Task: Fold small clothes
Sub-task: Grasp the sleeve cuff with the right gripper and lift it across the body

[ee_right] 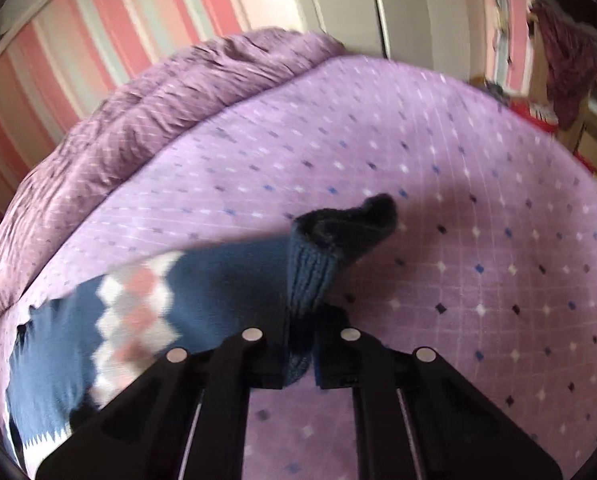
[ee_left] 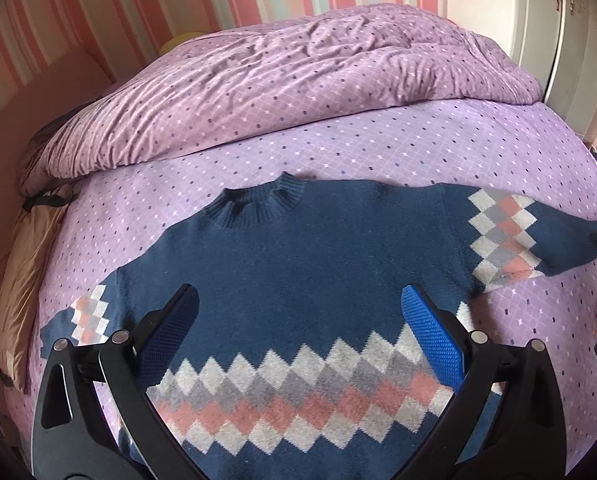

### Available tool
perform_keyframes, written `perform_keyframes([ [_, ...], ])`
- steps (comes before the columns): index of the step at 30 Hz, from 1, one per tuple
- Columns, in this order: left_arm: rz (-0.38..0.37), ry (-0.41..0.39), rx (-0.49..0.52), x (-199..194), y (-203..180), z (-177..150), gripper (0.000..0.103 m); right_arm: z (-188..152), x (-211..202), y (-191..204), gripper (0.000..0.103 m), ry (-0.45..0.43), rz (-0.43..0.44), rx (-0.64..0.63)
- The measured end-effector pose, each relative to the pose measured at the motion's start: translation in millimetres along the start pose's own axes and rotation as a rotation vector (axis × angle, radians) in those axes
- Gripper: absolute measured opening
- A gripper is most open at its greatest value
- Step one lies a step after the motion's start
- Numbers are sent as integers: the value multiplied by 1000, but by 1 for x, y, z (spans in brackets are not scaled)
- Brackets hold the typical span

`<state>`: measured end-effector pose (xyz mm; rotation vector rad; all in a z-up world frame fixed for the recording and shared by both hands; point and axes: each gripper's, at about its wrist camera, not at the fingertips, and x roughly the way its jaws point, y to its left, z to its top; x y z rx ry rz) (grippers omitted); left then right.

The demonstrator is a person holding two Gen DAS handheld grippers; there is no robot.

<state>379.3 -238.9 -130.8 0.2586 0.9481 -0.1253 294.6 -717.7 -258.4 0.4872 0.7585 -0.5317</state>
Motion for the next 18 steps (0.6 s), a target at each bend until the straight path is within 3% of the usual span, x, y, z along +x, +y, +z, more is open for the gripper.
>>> perform_keyframes([
  [2, 6, 7, -8, -1, 10, -2, 100, -2, -22, 25, 8, -34, 19, -54],
  [8, 23, -13, -4, -18, 55, -7, 100, -12, -82, 157, 8, -78, 118, -297],
  [12, 38, -31, -11, -24, 92, -12, 100, -33, -103, 250, 8, -38, 207, -419],
  [18, 35, -25, -62, -17, 154, -22, 100, -93, -101, 383, 8, 70, 304, -465],
])
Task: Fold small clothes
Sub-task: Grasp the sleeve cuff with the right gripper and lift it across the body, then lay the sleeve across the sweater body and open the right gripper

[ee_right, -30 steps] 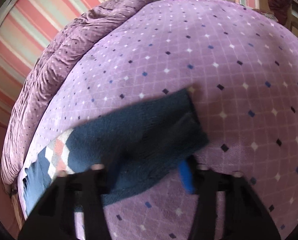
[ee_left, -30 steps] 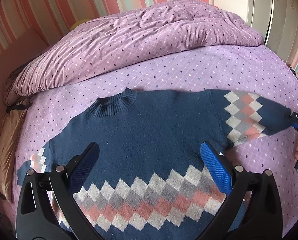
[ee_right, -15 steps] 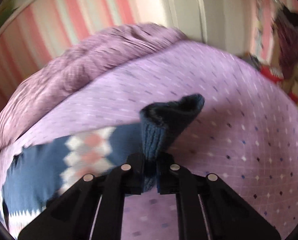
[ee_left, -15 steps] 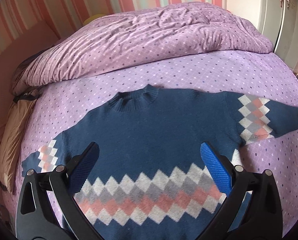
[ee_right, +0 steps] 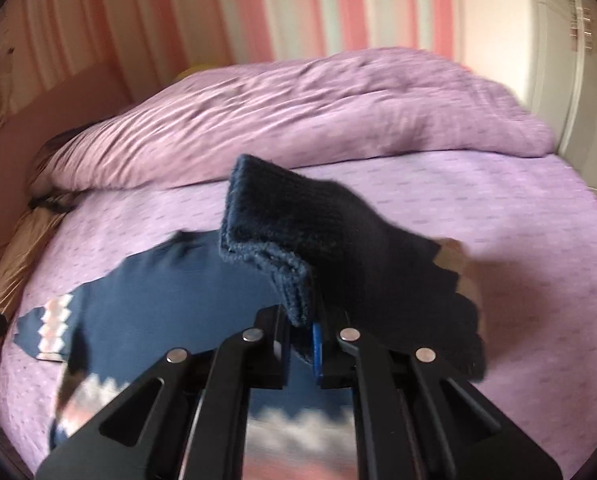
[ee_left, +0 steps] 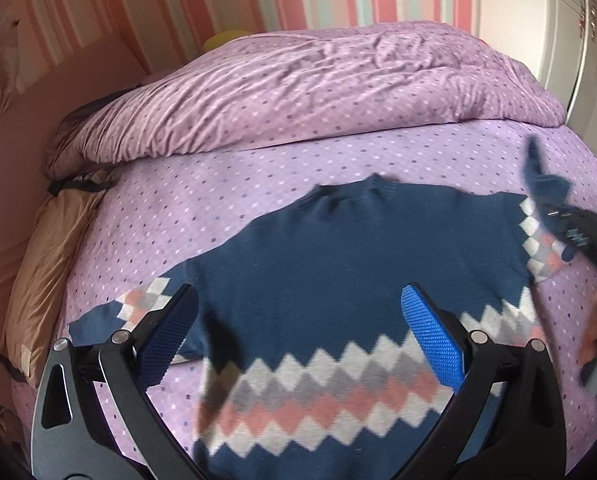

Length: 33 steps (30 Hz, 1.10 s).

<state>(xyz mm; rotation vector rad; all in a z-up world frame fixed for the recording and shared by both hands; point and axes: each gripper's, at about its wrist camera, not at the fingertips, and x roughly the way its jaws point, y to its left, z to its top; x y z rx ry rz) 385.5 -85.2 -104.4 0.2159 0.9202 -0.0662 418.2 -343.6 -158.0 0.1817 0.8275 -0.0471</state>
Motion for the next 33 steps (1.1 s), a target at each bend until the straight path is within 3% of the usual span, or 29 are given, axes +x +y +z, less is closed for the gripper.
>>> perform_keyframes([
  [7, 67, -1, -8, 14, 70, -20, 100, -39, 82, 127, 8, 111, 39, 19],
  [14, 91, 51, -66, 31, 119, -42, 100, -70, 123, 216, 8, 208, 92, -28],
  [22, 90, 36, -96, 27, 140, -50, 100, -81, 161, 239, 8, 295, 86, 28],
  [25, 96, 36, -101, 29, 146, -52, 100, -84, 165, 246, 9, 289, 84, 32],
  [27, 103, 47, -106, 32, 150, -53, 100, -87, 171, 250, 17, 310, 86, 18],
  [31, 97, 52, -121, 34, 151, -54, 100, -92, 170, 251, 54, 332, 163, -14],
  [33, 96, 53, -126, 35, 149, -54, 100, -89, 152, 244, 65, 295, 176, -27],
])
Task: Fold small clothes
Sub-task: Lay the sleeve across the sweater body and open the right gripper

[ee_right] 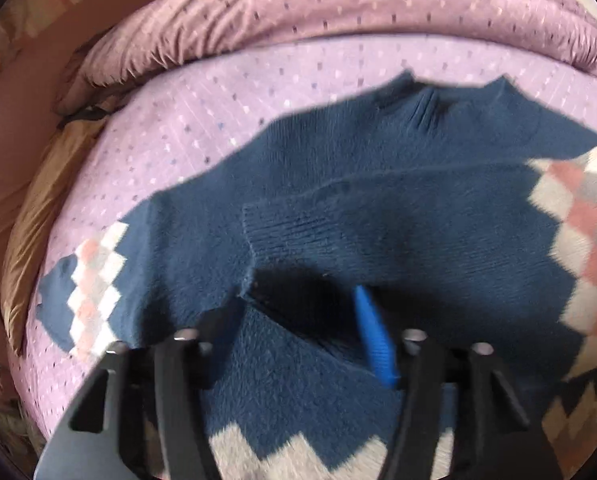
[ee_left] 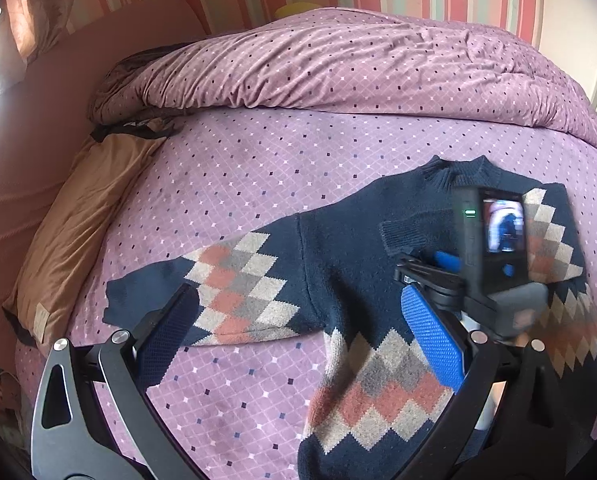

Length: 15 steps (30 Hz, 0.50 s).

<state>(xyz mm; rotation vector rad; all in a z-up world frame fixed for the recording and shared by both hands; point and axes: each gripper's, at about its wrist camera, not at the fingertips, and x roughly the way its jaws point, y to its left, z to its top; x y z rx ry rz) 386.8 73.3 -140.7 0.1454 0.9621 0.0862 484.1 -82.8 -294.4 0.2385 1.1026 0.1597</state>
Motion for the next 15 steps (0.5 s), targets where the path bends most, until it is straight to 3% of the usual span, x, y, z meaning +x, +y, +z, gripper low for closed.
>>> perform_keyframes([
  [1, -2, 0, -1, 0, 1, 0, 100, -3, -16, -6, 70, -33, 11, -8],
  [3, -15, 2, -8, 2, -3, 0, 100, -7, -41, -23, 70, -77, -7, -14],
  [7, -42, 2, -21, 8, -16, 0, 100, -17, -70, -62, 70, -96, -129, -43],
  [15, -150, 46, -109, 75, -72, 0, 100, -29, -104, -108, 70, -122, -250, -52],
])
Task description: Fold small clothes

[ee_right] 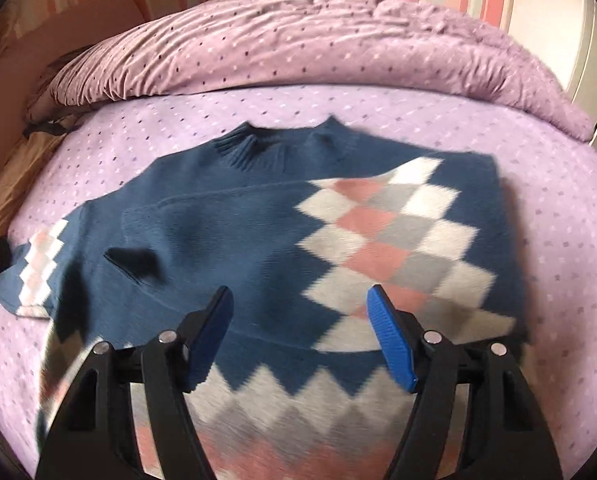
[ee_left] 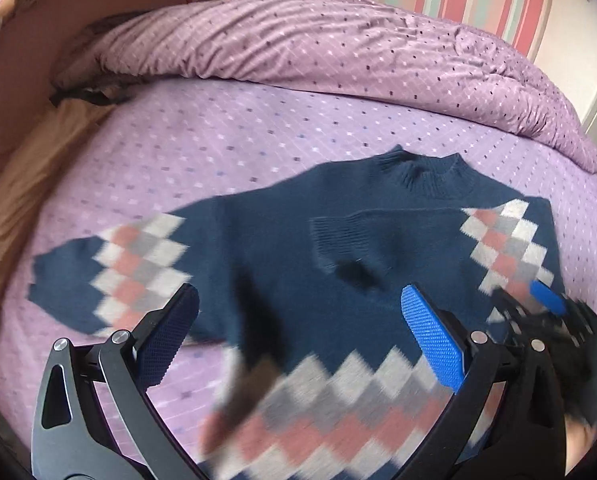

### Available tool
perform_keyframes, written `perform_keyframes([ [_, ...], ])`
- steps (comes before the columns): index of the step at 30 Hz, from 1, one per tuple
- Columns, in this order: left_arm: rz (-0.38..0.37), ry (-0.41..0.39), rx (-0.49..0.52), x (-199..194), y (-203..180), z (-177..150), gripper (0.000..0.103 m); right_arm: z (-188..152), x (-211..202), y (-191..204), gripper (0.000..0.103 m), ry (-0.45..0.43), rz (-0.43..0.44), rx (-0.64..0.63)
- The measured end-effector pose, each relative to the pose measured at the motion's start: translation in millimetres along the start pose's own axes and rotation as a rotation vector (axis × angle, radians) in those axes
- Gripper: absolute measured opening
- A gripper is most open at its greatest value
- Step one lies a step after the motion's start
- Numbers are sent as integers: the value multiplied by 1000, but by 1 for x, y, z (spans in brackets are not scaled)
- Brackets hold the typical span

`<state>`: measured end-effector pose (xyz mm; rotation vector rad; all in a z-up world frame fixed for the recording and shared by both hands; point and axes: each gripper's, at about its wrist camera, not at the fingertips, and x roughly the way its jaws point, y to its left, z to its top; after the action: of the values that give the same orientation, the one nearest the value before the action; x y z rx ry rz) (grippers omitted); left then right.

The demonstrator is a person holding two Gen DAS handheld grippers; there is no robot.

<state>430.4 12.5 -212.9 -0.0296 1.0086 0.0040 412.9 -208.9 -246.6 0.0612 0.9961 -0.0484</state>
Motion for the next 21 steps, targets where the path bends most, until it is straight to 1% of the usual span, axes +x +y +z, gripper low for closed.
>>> perform_keyframes([
  [2, -10, 9, -20, 20, -8, -3, 100, -2, -5, -6, 70, -14, -20, -26],
  [4, 16, 43, -20, 46, -19, -7, 98, -5, -6, -14, 70, -18, -37, -40],
  [6, 43, 49, 0, 62, -29, -11, 95, -6, -8, -19, 70, -23, -43, -43],
  [8, 41, 46, 27, 73, -35, -14, 93, -8, -9, -27, 70, -29, -52, -47],
  [9, 28, 58, 40, 81, -37, -16, 87, -9, -10, -31, 70, -32, -53, -48],
  [10, 0, 74, 45, 88, -39, -17, 76, -10, -10, -35, 70, -33, -43, -45],
  [11, -22, 86, 46, 92, -38, -17, 73, -10, -10, -40, 70, -35, -28, -35],
  [12, -47, 105, 43, 99, -38, -18, 66, -11, -10, -45, 70, -37, -14, -20],
  [13, -56, 118, 43, 104, -38, -19, 61, -11, -9, -53, 70, -35, -1, -1],
  [14, -54, 126, 46, 108, -39, -20, 59, -11, -8, -60, 70, -33, 2, 11],
  [17, -59, 131, 55, 116, -37, -20, 47, -11, -5, -73, 70, -32, -19, 15],
  [19, -56, 131, 52, 121, -34, -20, 20, -10, -5, -82, 70, -36, -26, 15],
  [20, -70, 135, 43, 123, -32, -18, 16, -9, -6, -86, 70, -37, -25, 18],
  [21, -100, 143, 19, 126, -28, -18, 10, -8, -6, -91, 70, -40, -26, 26],
])
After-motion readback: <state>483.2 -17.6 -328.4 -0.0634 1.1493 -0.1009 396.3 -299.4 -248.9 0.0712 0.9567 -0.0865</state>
